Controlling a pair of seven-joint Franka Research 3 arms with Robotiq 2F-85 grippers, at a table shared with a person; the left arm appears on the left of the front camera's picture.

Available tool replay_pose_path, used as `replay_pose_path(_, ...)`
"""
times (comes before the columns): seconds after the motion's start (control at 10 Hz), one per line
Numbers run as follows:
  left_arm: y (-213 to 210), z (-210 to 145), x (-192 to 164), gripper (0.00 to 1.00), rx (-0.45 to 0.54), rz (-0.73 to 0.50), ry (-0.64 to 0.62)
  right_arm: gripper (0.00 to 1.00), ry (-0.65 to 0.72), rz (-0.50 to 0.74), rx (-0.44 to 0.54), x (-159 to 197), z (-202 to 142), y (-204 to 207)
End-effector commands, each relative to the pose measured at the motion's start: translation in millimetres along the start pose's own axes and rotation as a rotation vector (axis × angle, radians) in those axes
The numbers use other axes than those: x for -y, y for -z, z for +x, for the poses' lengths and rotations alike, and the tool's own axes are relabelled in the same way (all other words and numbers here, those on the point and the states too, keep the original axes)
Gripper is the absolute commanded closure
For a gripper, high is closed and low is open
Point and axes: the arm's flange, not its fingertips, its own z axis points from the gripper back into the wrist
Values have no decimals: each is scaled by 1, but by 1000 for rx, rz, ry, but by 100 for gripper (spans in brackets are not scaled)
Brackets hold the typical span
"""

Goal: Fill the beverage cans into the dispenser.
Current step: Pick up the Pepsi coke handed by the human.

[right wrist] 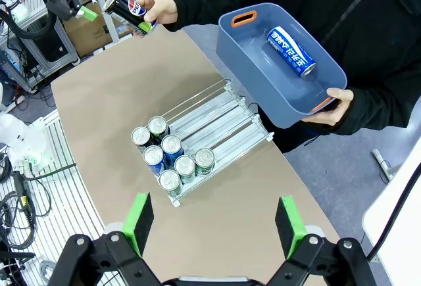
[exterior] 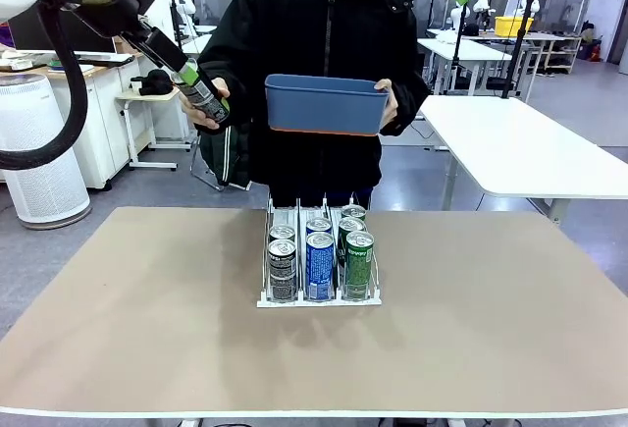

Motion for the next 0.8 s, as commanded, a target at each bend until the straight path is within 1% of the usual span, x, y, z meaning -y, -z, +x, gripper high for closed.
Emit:
replay_pose_path(0.0,9,3,-11,0,15,-12,20,1,7,4,9,1,0,1)
replay_pose_path(0.3,20,7,-15,0,35,-9,43,1,7,4,9,1,0,1)
replay_pose_path(0.7,37,10,-17,0,26,-62,41,1,7,4,9,1,0,1)
